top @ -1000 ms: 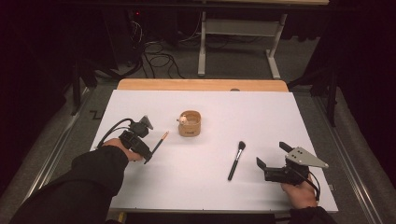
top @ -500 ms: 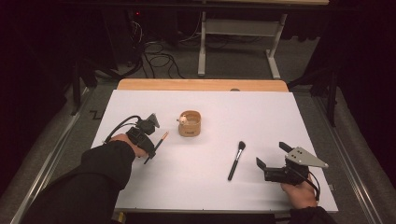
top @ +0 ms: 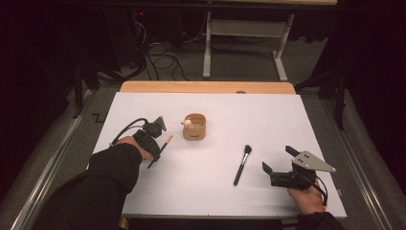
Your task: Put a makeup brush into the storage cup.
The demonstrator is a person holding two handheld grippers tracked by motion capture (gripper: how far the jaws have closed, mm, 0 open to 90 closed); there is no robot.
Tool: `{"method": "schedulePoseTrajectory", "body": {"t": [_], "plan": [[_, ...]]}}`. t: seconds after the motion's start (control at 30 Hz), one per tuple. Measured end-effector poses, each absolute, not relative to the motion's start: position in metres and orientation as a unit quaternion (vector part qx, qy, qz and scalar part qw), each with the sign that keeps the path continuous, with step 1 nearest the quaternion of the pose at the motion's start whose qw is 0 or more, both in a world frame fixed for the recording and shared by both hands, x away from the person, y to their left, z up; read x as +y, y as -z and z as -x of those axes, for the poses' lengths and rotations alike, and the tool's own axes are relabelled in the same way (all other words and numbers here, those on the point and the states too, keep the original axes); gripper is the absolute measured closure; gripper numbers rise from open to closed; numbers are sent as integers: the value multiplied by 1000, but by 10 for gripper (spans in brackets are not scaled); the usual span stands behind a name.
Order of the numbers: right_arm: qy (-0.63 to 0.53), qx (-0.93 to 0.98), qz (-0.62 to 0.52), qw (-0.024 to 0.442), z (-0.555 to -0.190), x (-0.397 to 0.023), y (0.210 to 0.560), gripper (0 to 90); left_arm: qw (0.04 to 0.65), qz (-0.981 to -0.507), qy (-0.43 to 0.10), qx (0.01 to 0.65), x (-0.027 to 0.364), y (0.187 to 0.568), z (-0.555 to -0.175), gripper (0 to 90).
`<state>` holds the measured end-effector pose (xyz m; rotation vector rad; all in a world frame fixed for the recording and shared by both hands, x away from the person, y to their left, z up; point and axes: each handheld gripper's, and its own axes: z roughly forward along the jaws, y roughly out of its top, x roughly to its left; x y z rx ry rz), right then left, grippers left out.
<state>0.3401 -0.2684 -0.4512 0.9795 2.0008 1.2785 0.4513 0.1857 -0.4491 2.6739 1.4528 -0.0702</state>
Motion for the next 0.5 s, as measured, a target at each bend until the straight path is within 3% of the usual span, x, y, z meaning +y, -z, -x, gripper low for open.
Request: {"method": "schedulePoseTrajectory", "body": {"t": [0.5], "plan": [[-475, 750, -364, 282, -340, -268, 452, 8, 28, -882, 24, 470, 175, 456, -458, 698]]}}
